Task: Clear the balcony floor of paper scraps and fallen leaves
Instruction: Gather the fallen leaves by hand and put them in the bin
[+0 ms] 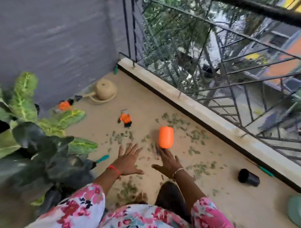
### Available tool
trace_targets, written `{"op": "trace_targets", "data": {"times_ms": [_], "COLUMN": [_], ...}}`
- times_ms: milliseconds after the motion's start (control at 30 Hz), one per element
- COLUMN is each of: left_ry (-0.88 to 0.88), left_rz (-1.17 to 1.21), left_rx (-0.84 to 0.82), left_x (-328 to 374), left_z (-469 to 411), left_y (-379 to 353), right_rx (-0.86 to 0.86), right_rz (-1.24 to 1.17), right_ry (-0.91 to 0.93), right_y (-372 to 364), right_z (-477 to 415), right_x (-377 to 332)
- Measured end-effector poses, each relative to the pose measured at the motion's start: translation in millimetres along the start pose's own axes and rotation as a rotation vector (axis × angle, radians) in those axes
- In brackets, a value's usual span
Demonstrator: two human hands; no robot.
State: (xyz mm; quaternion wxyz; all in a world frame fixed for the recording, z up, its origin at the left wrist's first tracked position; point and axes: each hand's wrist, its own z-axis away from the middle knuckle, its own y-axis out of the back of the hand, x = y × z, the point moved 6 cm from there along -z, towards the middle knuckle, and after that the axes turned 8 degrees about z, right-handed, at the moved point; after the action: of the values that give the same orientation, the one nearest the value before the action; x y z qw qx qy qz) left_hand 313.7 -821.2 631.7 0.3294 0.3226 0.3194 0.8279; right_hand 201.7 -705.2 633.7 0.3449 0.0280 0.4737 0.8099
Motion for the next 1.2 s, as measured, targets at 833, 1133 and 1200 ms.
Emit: {"op": "trace_targets", "data": {"times_ms": [833,1133,1200], "left_ry": [0.033,-0.204,-0.296], "left_rz": [0.016,-0.1,-0.159], "left_rx": [0.002,-0.11,-0.138], "left_x": [-120.3,-101.4,-89.6], "left_z": [-411.9,-540.1,-568.9], "left_y": [347.7,456.9,473.0], "right_rx": [-0.08,-0.067,-0.045], "right_rz": [0.123,-0.085,-0.147], "right_ry": [0.027,-0.187,-0.273], "right_y": [303.4,381.8,394.1], "right_z": [-490.1,-570.4,-585.2], "right_x": [-1.9,45.8,60.8]}}
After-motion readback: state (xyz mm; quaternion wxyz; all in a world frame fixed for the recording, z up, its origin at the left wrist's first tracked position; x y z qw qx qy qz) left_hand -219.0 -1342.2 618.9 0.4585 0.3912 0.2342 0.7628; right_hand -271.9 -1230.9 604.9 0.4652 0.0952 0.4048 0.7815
